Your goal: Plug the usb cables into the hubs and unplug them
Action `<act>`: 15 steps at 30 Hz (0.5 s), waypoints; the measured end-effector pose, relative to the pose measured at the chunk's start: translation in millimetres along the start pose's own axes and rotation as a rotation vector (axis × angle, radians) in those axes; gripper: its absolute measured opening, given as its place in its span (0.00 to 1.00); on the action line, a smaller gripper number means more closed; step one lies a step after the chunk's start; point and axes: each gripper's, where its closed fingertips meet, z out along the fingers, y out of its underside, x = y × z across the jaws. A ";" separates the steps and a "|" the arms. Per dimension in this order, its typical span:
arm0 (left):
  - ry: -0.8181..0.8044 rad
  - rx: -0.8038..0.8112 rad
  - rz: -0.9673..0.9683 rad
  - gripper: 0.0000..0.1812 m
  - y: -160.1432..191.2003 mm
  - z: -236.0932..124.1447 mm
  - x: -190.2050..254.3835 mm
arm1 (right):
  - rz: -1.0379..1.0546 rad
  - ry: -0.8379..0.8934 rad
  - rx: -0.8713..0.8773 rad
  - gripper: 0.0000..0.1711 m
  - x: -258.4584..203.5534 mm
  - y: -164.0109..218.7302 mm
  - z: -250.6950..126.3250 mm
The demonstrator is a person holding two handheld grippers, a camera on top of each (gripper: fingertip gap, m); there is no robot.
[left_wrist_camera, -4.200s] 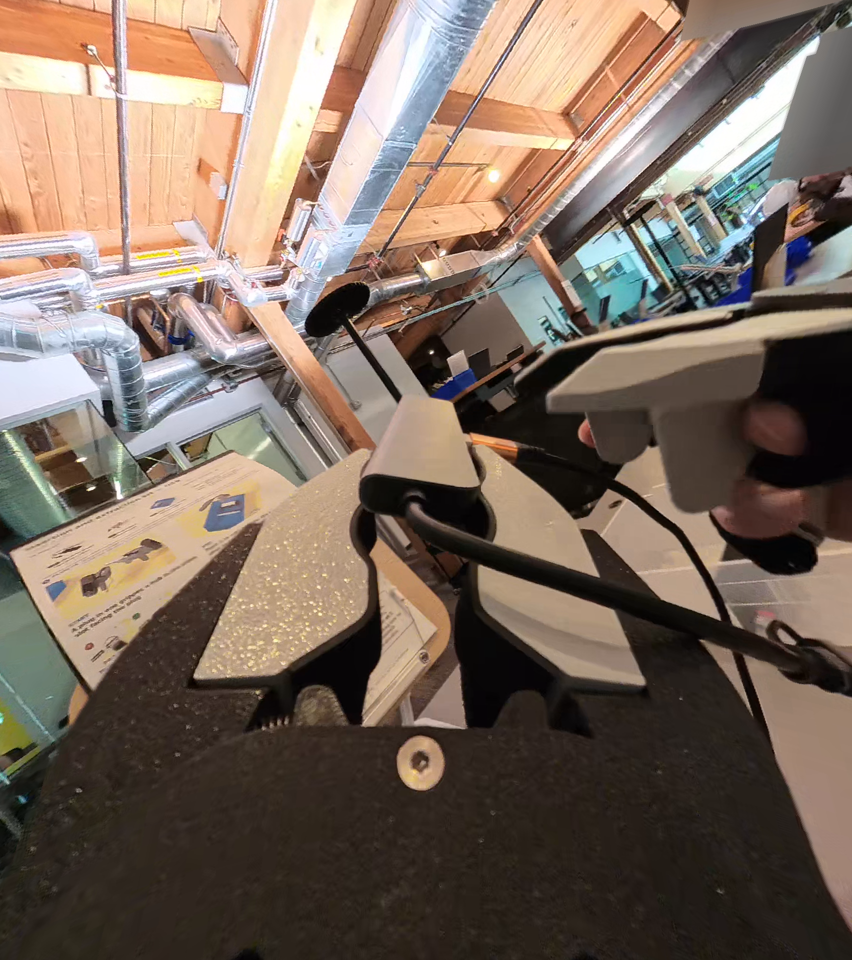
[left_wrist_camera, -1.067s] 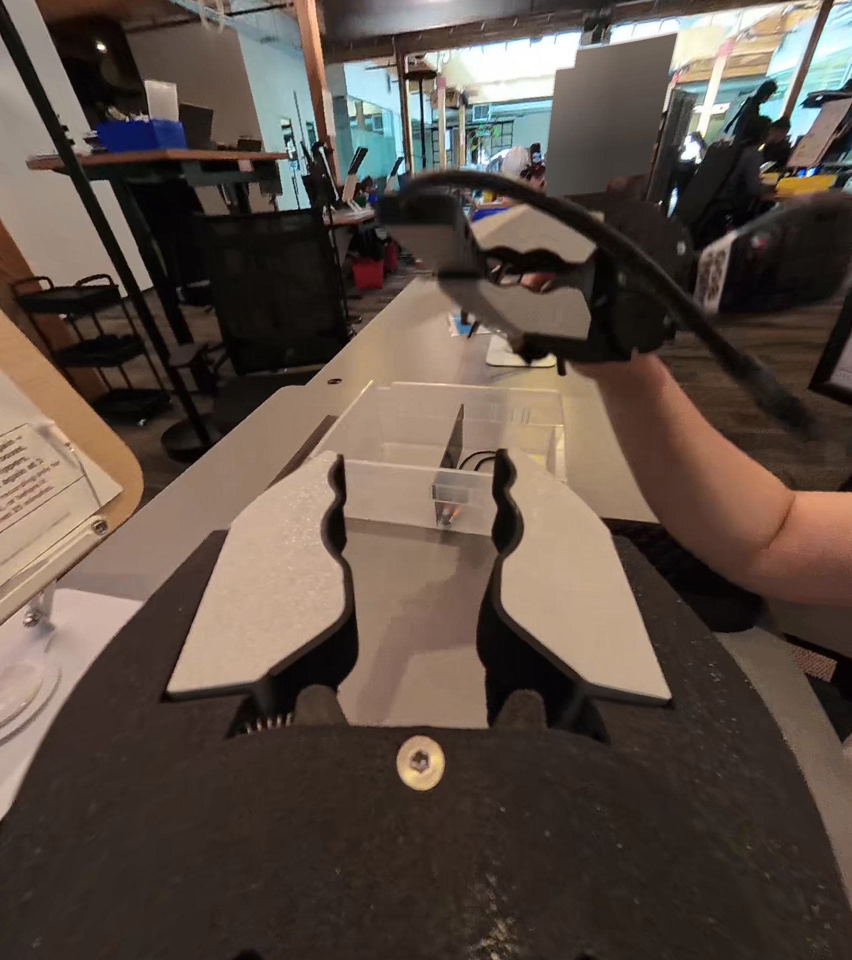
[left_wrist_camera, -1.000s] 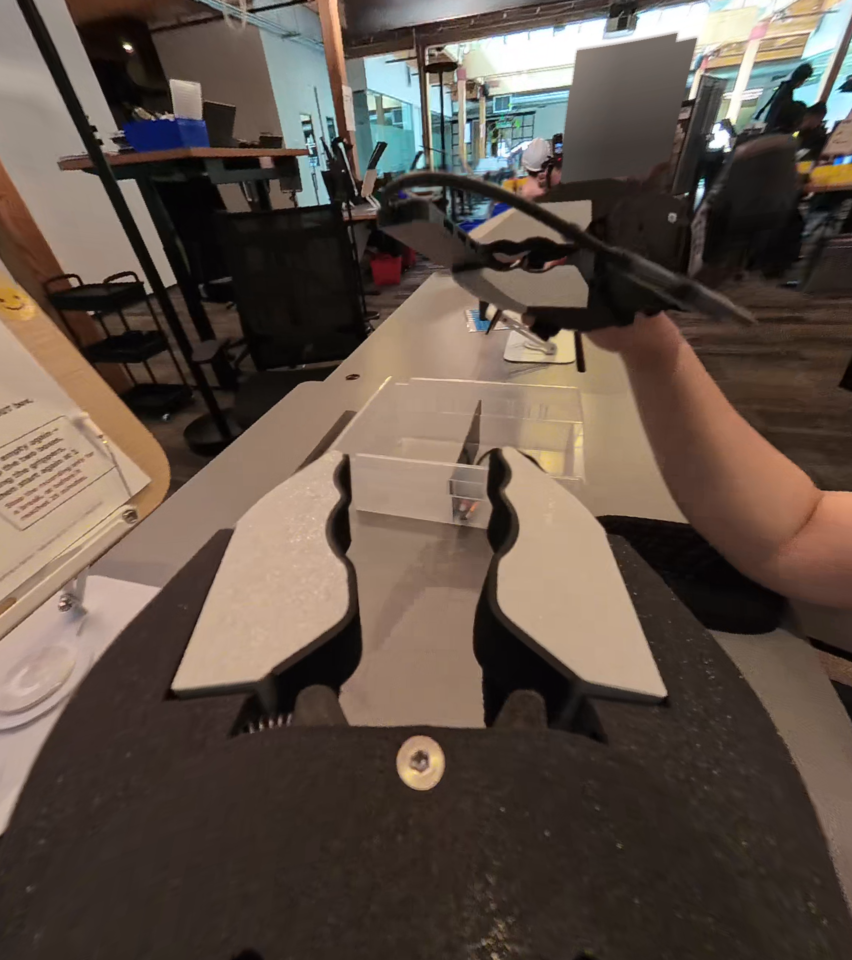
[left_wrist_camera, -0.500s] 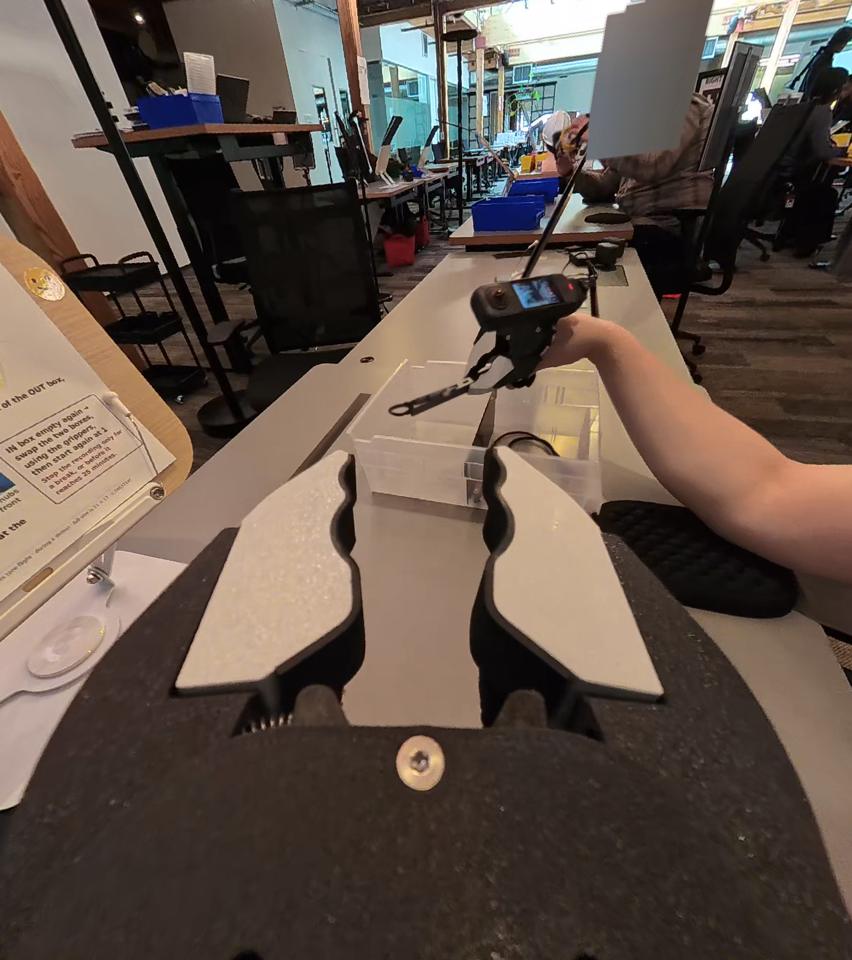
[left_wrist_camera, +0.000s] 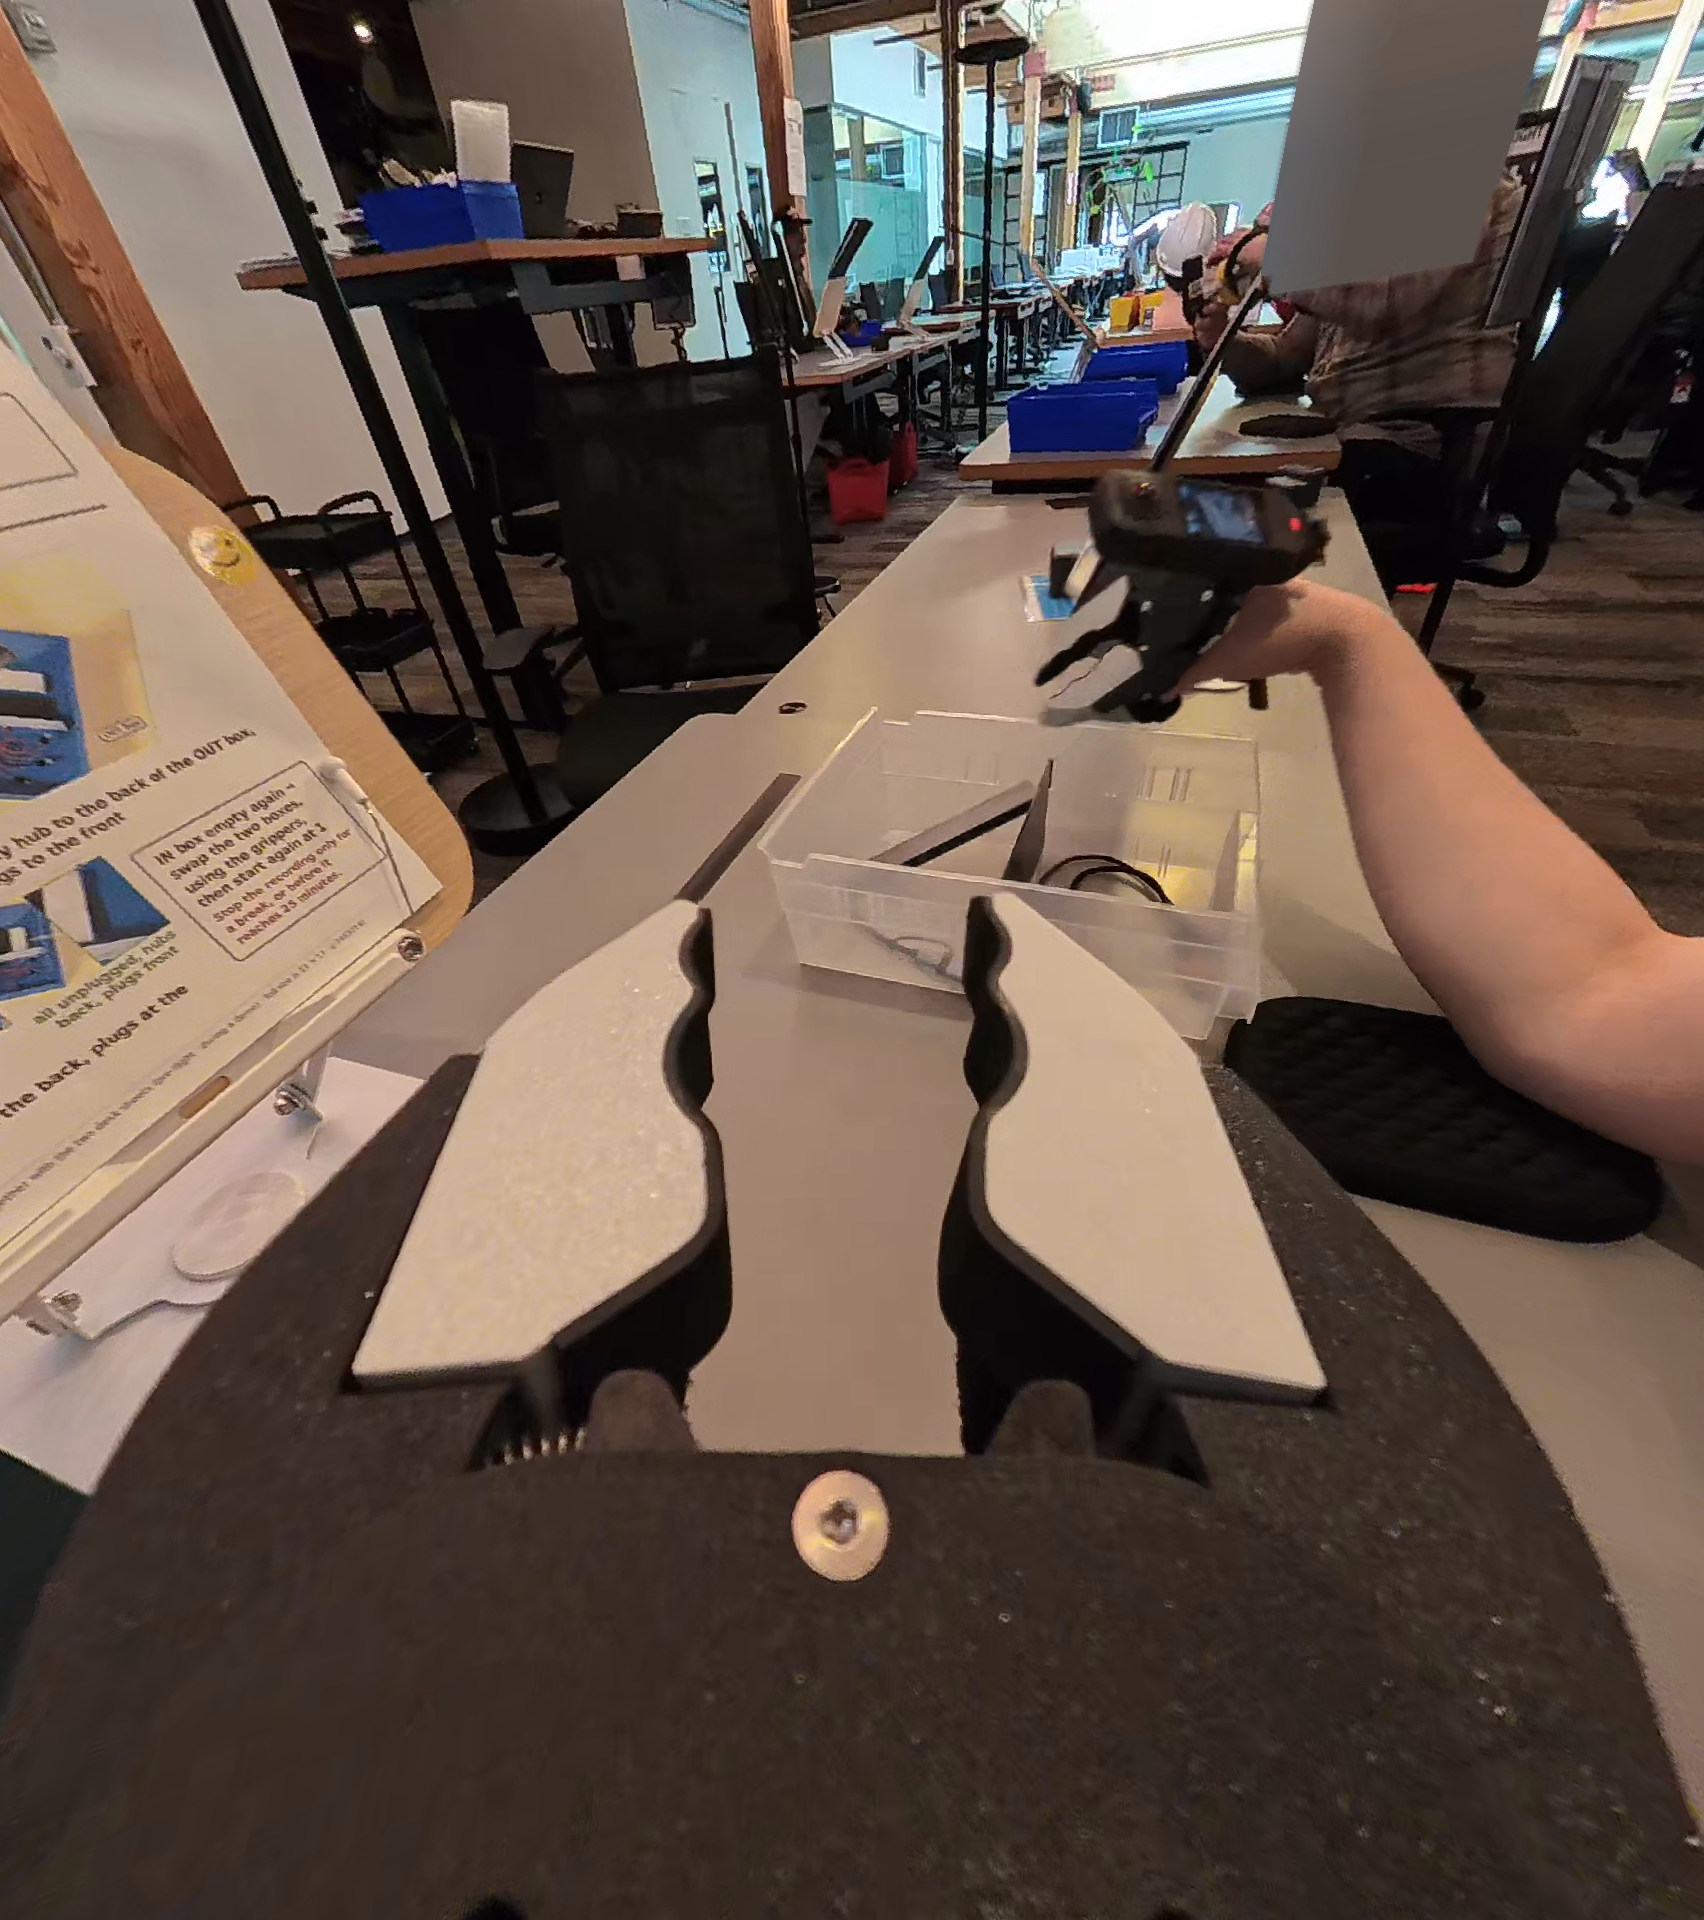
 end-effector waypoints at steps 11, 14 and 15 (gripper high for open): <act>-0.169 0.111 -0.003 0.23 -27.5 -63.5 -35.1 | 0.596 -0.396 -0.116 0.04 -34.1 45.6 16.4; -0.193 0.142 -0.016 0.23 -31.6 -76.7 -42.7 | 0.702 -0.417 -0.139 0.03 -33.7 48.2 14.9; -0.203 0.148 -0.019 0.23 -32.4 -80.8 -45.1 | 0.702 -0.397 -0.151 0.02 -32.0 50.1 14.8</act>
